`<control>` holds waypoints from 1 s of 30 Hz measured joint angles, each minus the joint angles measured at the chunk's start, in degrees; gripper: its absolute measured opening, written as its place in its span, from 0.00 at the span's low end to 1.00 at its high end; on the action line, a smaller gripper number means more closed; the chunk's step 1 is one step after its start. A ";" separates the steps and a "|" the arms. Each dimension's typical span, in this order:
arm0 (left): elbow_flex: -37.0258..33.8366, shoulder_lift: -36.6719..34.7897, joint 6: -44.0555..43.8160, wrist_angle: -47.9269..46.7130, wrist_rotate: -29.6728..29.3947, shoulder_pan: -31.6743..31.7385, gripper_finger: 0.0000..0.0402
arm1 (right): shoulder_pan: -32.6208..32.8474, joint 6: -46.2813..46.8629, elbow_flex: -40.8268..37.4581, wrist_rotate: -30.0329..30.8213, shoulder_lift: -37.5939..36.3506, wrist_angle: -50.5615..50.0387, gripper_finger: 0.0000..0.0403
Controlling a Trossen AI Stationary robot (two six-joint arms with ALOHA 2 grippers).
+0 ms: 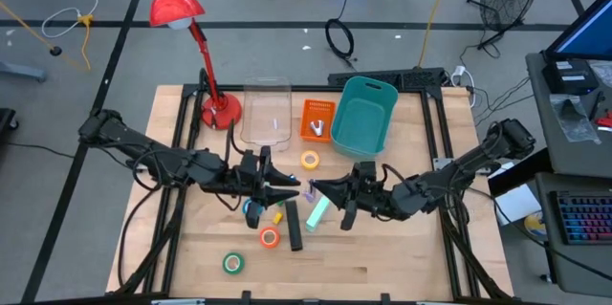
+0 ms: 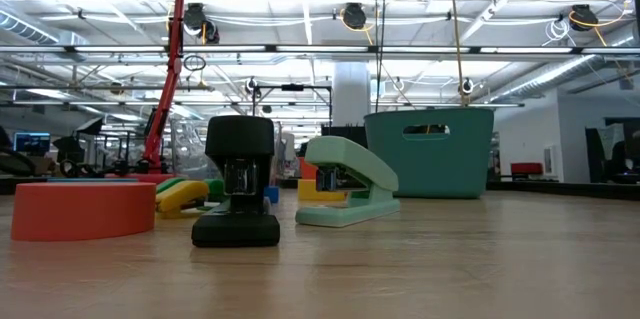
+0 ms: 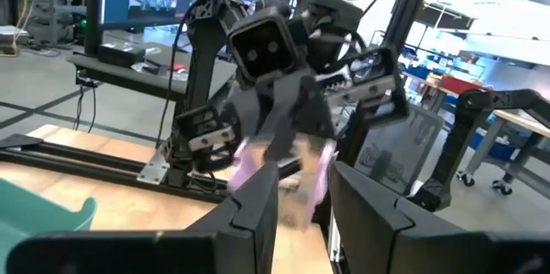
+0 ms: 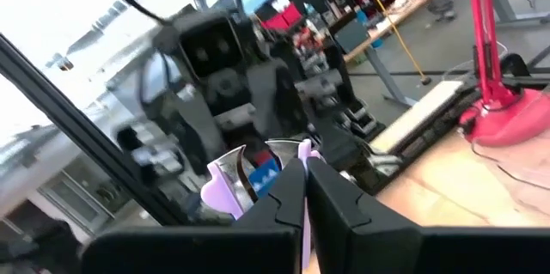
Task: Pick and place Stapler, Stapler remover, tape
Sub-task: Put the violet staple remover into the orange bin
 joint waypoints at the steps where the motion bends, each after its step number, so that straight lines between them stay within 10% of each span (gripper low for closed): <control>1: 0.00 0.00 0.03 -0.01 0.00 0.00 0.28 | -0.07 0.01 0.00 -0.29 0.01 0.14 0.00; 30: 0.00 0.00 -1.53 -0.74 0.02 0.02 0.28 | -1.15 -0.64 0.07 -0.23 0.06 1.07 0.00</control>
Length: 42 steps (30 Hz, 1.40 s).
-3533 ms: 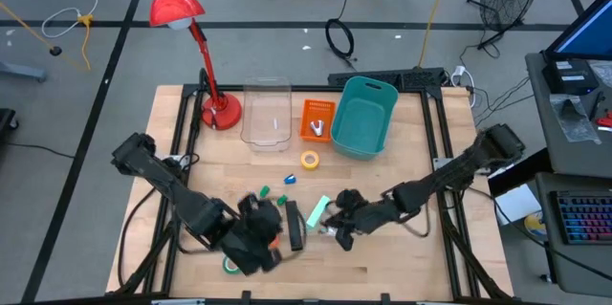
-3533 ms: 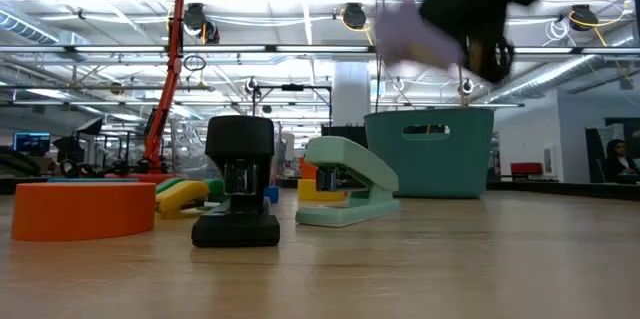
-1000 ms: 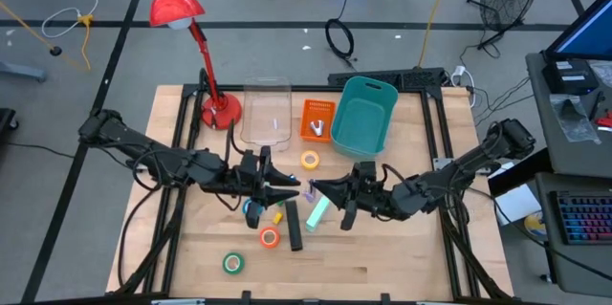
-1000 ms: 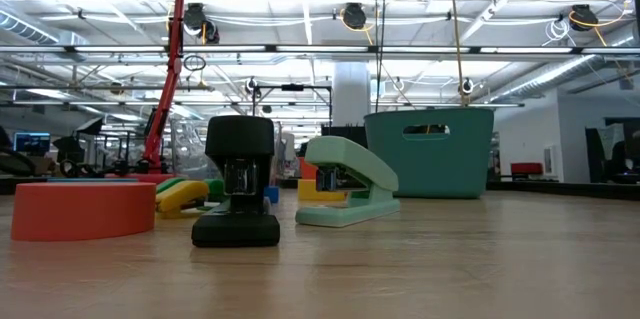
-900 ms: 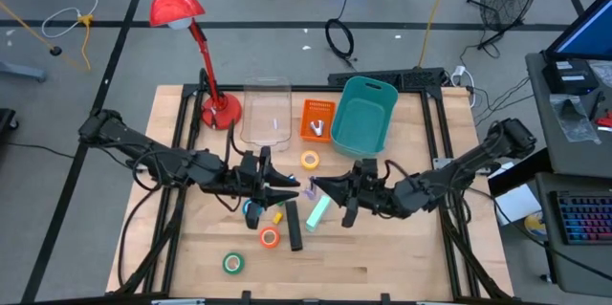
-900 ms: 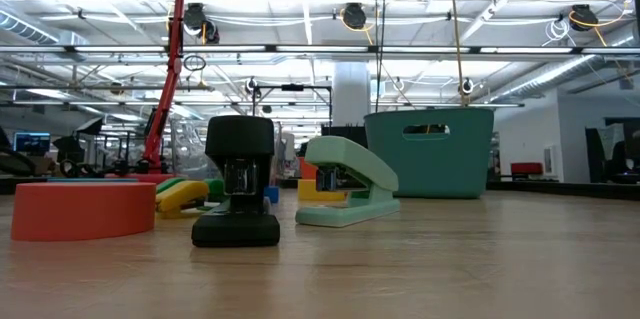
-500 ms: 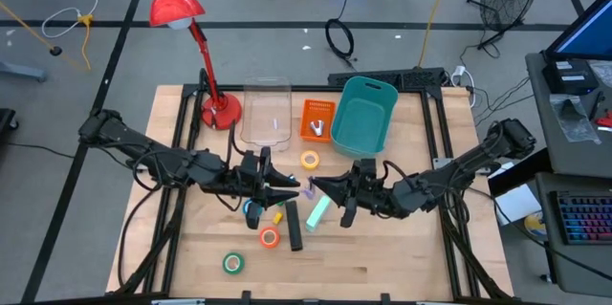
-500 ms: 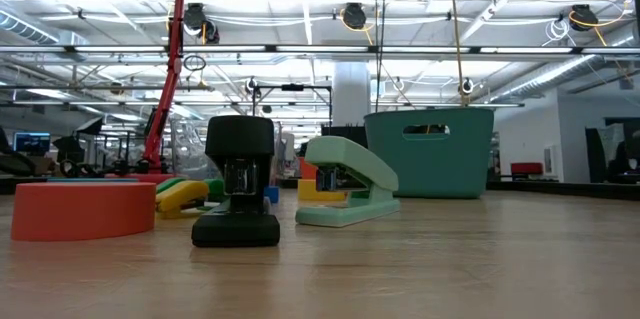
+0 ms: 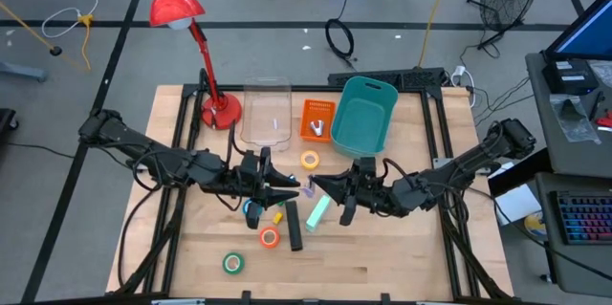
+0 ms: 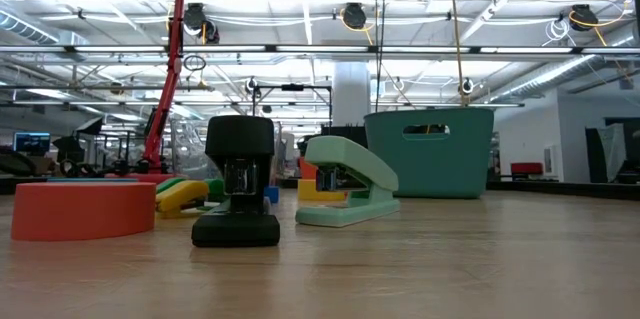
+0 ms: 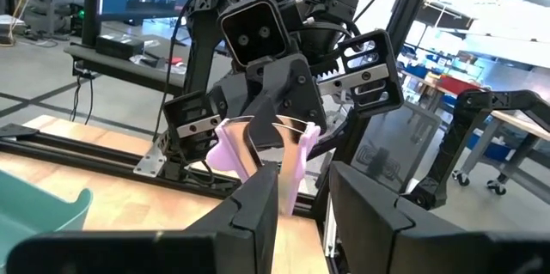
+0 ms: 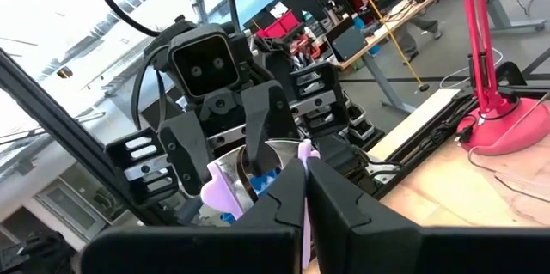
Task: Pick and place Stapler, Stapler remover, tape
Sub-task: Put the violet staple remover into the orange bin
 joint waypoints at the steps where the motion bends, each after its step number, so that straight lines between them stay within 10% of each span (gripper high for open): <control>1: 0.00 0.00 -0.01 -0.02 0.01 0.04 0.28 | -0.09 -0.01 0.00 -0.01 0.00 0.00 0.00; 42: 0.04 1.79 -3.50 1.90 3.11 1.81 0.23 | -0.22 -1.49 -0.04 0.07 -0.02 -0.70 0.00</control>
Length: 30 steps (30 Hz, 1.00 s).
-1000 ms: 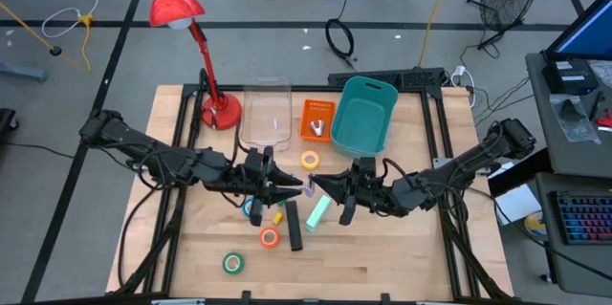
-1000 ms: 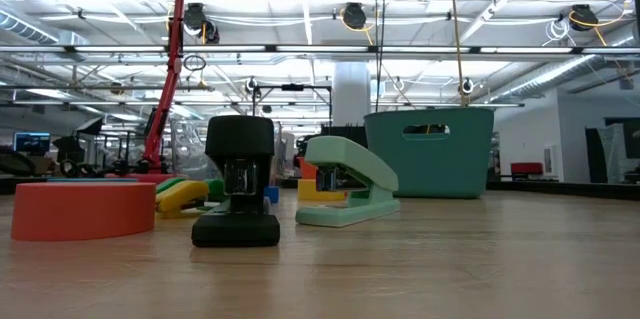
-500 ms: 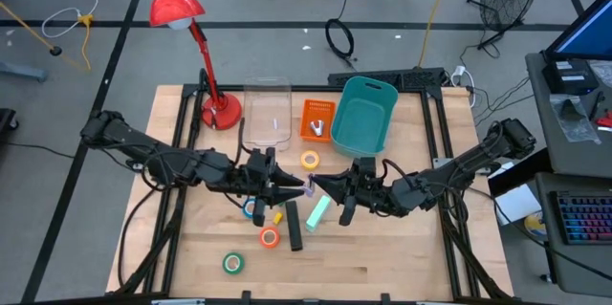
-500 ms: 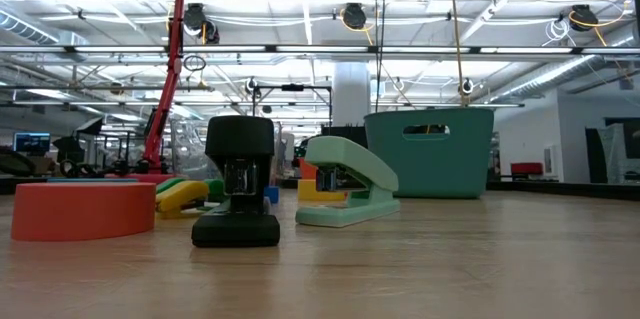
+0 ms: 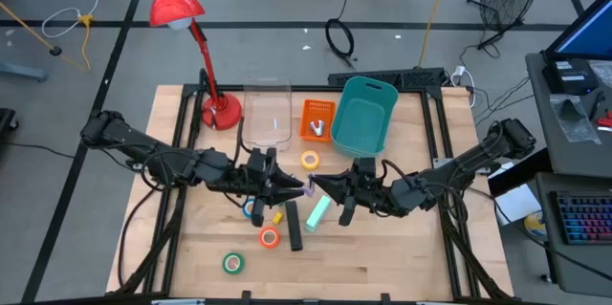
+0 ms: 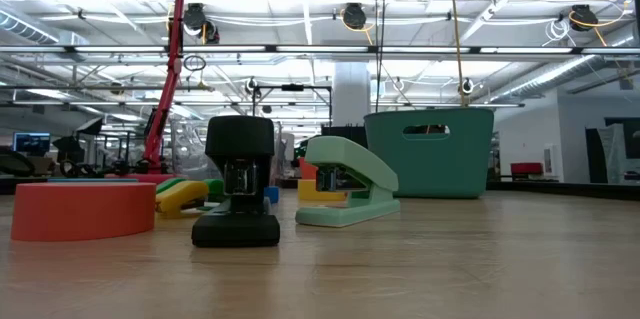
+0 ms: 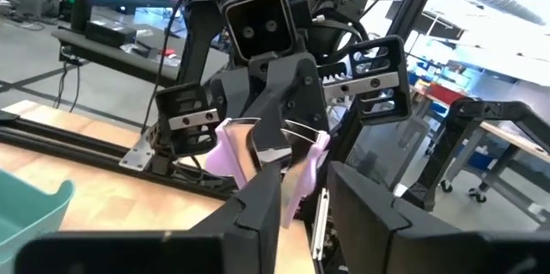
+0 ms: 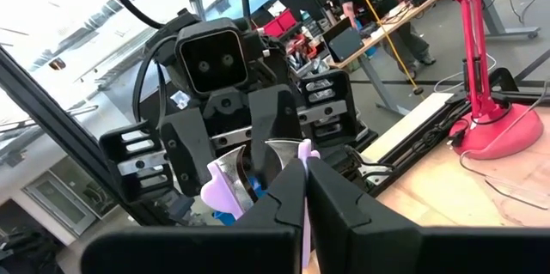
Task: Pick and place Stapler, Stapler remover, tape
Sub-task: Put the violet staple remover into the orange bin
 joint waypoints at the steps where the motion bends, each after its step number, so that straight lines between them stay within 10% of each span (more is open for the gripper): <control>1: 0.00 0.00 -0.08 0.00 0.27 0.00 0.21 | 0.00 0.00 0.00 0.00 0.00 0.00 0.00; 6: 0.00 0.00 -0.31 -0.07 1.47 0.01 0.03 | 0.02 0.02 0.00 0.06 0.00 -0.04 0.00; 16: -0.02 -0.40 -1.64 -0.51 1.73 0.11 0.01 | 0.02 -1.41 0.00 -1.54 -0.02 -0.31 0.01; 30: -0.02 -12.41 -5.30 -13.86 -2.18 3.29 0.00 | 3.04 2.18 0.00 -7.74 -0.70 4.39 0.40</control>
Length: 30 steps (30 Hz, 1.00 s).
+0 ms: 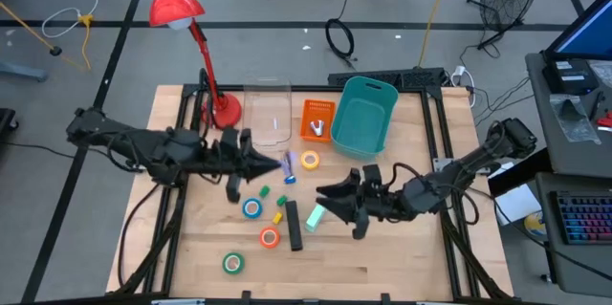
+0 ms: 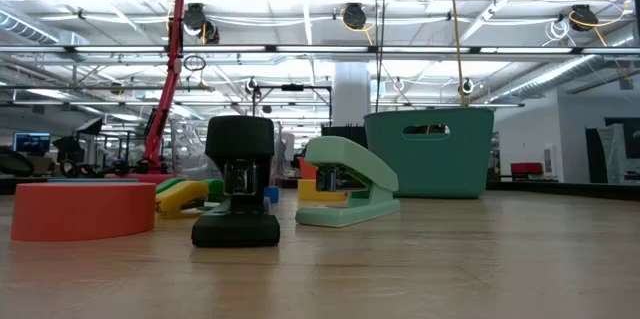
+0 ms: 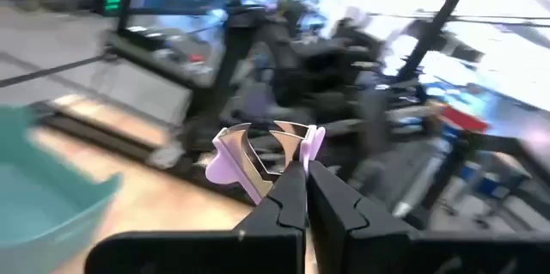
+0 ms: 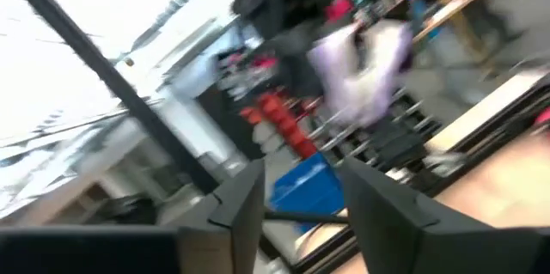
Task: Pick and place Stapler, Stapler remover, tape
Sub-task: Put the violet staple remover into the orange bin
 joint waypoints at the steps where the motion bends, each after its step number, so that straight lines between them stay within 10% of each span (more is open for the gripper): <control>1: 0.00 -0.44 -1.12 -1.57 -0.12 1.53 0.00 | 0.51 1.01 -0.01 -0.07 0.00 -0.13 0.42; 9: -0.06 5.55 -7.68 -8.72 18.51 20.78 0.00 | 5.10 1.81 -0.54 3.83 0.04 -4.70 0.44; 19: -0.02 22.50 -14.69 5.69 36.60 38.70 0.00 | 10.56 24.40 -1.55 9.27 0.04 -28.00 0.36; 30: 1.67 37.15 -37.12 18.90 29.50 42.78 0.00 | 10.37 31.78 -1.57 8.98 -1.42 -46.57 0.25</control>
